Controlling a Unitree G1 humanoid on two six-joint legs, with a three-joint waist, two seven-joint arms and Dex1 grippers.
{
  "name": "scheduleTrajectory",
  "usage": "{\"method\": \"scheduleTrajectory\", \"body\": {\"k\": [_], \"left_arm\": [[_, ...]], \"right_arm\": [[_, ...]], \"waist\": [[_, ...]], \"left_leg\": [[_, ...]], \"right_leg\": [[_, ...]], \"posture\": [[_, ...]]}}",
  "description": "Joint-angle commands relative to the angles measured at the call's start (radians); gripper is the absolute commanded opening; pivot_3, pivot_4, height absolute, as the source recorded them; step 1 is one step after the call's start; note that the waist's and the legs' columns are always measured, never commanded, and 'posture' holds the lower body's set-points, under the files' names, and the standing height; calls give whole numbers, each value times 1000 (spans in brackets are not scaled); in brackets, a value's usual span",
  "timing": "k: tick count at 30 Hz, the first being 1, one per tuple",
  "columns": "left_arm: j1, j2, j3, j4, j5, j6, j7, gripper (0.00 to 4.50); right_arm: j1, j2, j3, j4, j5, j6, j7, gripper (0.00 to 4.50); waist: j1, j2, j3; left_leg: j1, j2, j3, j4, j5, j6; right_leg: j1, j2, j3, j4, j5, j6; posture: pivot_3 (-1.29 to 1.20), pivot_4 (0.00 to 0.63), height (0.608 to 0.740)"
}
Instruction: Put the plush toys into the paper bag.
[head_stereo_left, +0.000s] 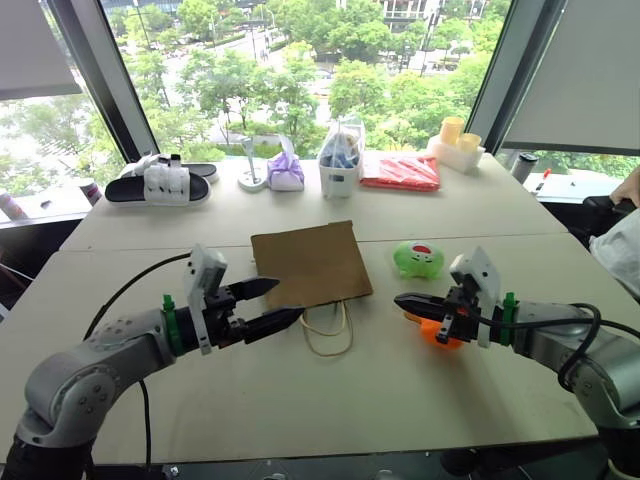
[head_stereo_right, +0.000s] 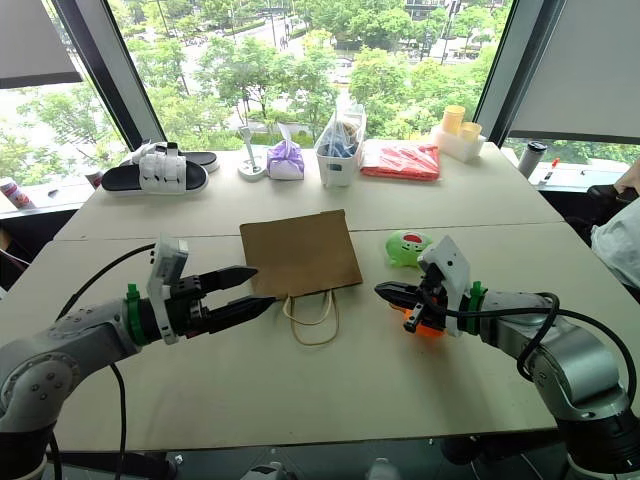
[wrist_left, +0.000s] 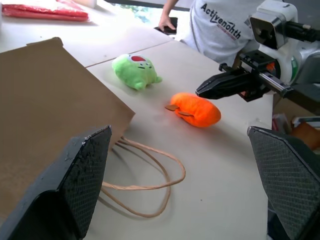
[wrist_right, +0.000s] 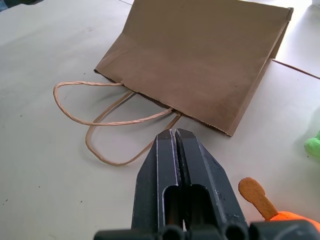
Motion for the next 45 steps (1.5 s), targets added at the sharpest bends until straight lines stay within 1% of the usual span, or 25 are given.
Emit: {"method": "scheduleTrajectory", "body": {"k": [1, 6, 10, 12, 15, 18, 21, 25, 30, 31, 33, 35, 37, 38, 39, 40, 43, 45], "left_arm": [[-1, 18, -1, -6, 22, -23, -41, 4458], [-16, 1, -8, 21, 45, -36, -65, 4458], [-24, 10, -39, 35, 97, -66, -114, 4458], [-21, 2, -69, 50, 172, -143, -153, 4458], [-12, 11, -159, 102, 338, -288, -228, 4458], [-30, 33, -231, 180, 475, -435, -327, 4458], [-63, 45, -310, 284, 612, -604, -424, 4458], [-130, -14, -384, 438, 757, -786, -443, 4458], [-205, -109, -420, 571, 843, -880, -423, 4458], [-224, -136, -419, 595, 845, -884, -412, 3942], [-253, -170, -414, 632, 843, -890, -407, 3155], [-274, -189, -407, 650, 836, -888, -416, 2124], [-291, -204, -392, 645, 808, -862, -426, 1178], [-302, -211, -378, 634, 781, -828, -428, 602], [-310, -215, -367, 630, 764, -805, -431, 194], [-318, -219, -357, 621, 745, -779, -435, 63], [-352, -228, -301, 564, 640, -626, -422, 63], [-374, -235, -259, 516, 564, -522, -399, 63]], "right_arm": [[7, -6, -37, -50, 12, -10, 0, 0], [14, -9, -53, -64, 17, -4, -9, 0], [22, -9, -60, -69, 14, -5, -13, 0], [48, -5, -70, -89, 21, 3, -24, 0], [70, 3, -53, -107, 7, -10, -37, 0], [53, 29, -56, -109, 4, -17, -75, 0], [86, 39, -66, -142, 7, -16, -94, 0], [117, 42, -76, -168, 7, -14, -108, 0], [129, 46, -88, -180, 7, -14, -134, 0], [135, 49, -90, -188, 7, -14, -142, 0], [140, 55, -87, -198, 6, -11, -157, 0], [155, 71, -75, -213, 6, -9, -174, 0], [174, 90, -46, -231, -1, -8, -190, 0], [181, 104, -19, -238, -15, -12, -202, 0], [182, 114, 1, -240, -24, -15, -212, 0], [182, 125, 19, -240, -34, -17, -222, 0], [161, 183, 96, -224, -86, -27, -274, 0], [117, 253, 166, -173, -153, -45, -336, 0]], "waist": [[0, 0, 0], [0, 0, 0], [0, 0, 0], [1, 0, 0], [2, 0, 0], [0, 0, 0], [1, 0, 0], [4, 0, 0], [2, 0, 0], [2, 0, 0], [1, 0, 0], [0, 0, 0], [0, 0, 0], [-1, 0, 0], [-1, 0, 0], [-1, 0, 0], [-1, 0, 0], [-5, 0, 0]], "left_leg": [[0, 0, 0, 0, 0, 0], [0, 0, 0, 0, 0, 0], [0, 0, 0, 0, 0, 0], [0, 0, 0, 0, 0, 0], [0, 0, 0, 0, 0, 0], [0, 0, 1, -1, 0, 0], [0, 1, 2, -1, 0, 0], [-1, 0, 1, -1, 0, 0], [-1, 0, 1, -1, -1, 1], [-1, 0, 1, -1, -1, 1], [-1, 0, 1, -1, -1, 1], [-1, 0, 1, -1, -1, 1], [-1, 0, 1, -1, -1, 1], [-1, 0, 1, -1, -1, 1], [-1, 0, 1, -1, -1, 1], [-1, 0, 0, 0, -1, 1], [-1, 0, 0, 0, -1, 1], [-1, 0, -1, 1, 0, 1]], "right_leg": [[0, 0, 0, 0, 0, 0], [0, 0, 0, 0, 0, 0], [0, 0, 0, 0, 0, 0], [0, 0, 0, 0, 0, 0], [0, 0, 0, -1, 0, 0], [0, 0, 0, -4, 1, -1], [0, 0, 0, -5, 1, -2], [1, 0, -1, -8, 1, -2], [1, 0, -1, -8, 2, -1], [1, 0, -1, -8, 2, -1], [1, 0, -1, -7, 2, 0], [1, 0, -1, -7, 3, 0], [1, 0, -1, -7, 3, 0], [1, 0, -1, -7, 3, 0], [1, 0, -1, -6, 3, 1], [1, 0, -1, -6, 3, 1], [1, 0, -1, -5, 3, 1], [1, 1, -1, -5, 3, 1]], "posture": [[0, 150, 740], [0, 150, 740], [0, 150, 740], [0, 150, 740], [0, 150, 740], [0, 150, 740], [0, 150, 740], [0, 150, 740], [0, 150, 740], [0, 150, 740], [0, 150, 740], [0, 150, 740], [0, 150, 740], [0, 150, 740], [0, 150, 740], [0, 150, 740], [0, 150, 740], [0, 150, 740]]}}
